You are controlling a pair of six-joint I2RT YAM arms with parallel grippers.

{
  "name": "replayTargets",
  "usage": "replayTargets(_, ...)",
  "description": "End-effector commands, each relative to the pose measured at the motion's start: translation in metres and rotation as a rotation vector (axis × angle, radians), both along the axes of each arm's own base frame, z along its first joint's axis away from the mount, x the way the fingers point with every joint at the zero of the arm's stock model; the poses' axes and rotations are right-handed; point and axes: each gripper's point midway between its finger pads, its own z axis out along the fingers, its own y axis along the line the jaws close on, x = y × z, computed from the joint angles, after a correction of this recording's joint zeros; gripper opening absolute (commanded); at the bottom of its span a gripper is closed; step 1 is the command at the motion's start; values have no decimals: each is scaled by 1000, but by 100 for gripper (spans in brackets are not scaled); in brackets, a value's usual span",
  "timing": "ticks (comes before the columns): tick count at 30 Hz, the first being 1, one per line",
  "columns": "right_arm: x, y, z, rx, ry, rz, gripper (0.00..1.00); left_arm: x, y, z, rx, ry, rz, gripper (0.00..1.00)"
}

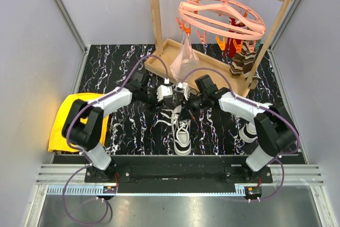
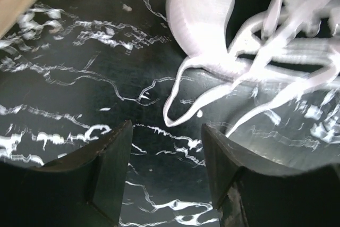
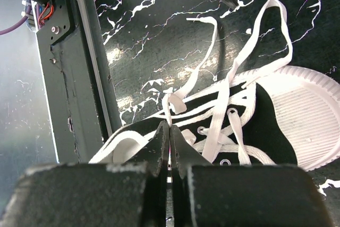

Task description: Tie the shoes

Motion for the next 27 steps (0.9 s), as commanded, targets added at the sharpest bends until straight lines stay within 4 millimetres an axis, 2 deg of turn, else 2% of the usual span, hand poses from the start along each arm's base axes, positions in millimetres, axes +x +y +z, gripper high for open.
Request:
replayTargets(1,6,5,16,30,-69,11,0,3,2,-3,110,-139,-305,57)
replayTargets(5,6,4,14,24,-70,8,0,0,9,-22,174,-215,-446,59)
replayTargets(9,5,3,13,22,-68,6,0,0,13,-35,216,-199,-513,59)
replayTargets(16,6,4,9,17,-63,8,0,7,13,-41,275,-190,-555,61)
replayTargets(22,7,5,8,18,-63,8,0,5,9,-42,304,-204,-597,61)
replayTargets(27,7,5,7,14,-61,9,0,-2,-6,-35,272,-220,-653,58)
